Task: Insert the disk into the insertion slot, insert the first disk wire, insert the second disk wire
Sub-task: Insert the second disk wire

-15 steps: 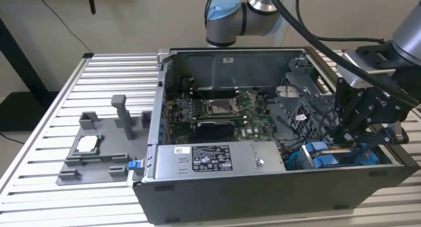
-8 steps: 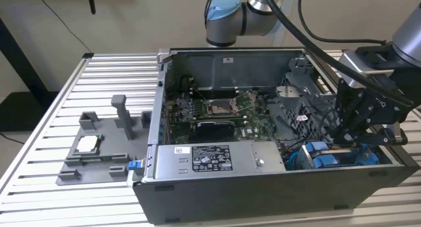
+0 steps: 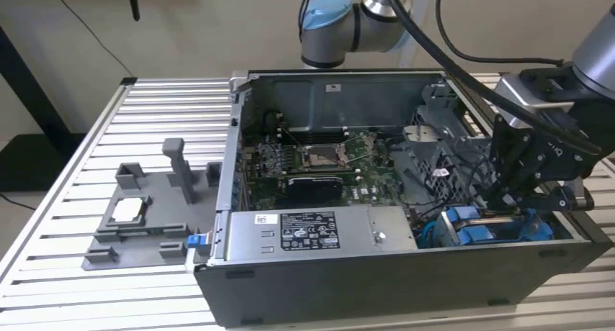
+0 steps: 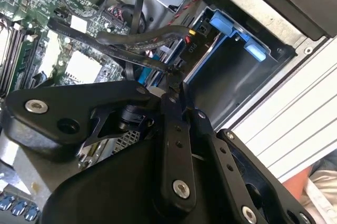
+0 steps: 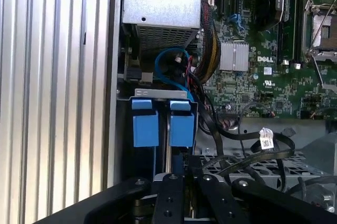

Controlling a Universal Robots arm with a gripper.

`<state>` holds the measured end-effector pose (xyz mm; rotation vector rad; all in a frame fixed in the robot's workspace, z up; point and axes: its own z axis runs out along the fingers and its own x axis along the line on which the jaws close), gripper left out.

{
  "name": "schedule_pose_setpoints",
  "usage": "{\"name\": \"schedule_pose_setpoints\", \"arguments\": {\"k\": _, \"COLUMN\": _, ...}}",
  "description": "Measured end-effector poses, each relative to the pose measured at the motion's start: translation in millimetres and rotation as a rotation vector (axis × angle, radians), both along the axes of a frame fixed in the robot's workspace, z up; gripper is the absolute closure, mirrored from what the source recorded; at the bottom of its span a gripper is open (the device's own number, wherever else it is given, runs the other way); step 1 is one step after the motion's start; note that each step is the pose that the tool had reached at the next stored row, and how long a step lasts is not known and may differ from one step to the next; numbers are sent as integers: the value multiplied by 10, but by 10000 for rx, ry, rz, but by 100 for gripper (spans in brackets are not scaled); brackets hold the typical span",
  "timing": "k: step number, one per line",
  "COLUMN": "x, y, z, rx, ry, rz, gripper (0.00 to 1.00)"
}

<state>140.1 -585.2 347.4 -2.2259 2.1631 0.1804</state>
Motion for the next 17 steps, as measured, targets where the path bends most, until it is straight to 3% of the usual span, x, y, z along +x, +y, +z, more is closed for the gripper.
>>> {"name": "schedule_pose_setpoints", "arguments": {"k": 17, "x": 18, "y": 40, "z": -68, "rx": 1, "ry": 0, "rz": -154, "gripper": 84}}
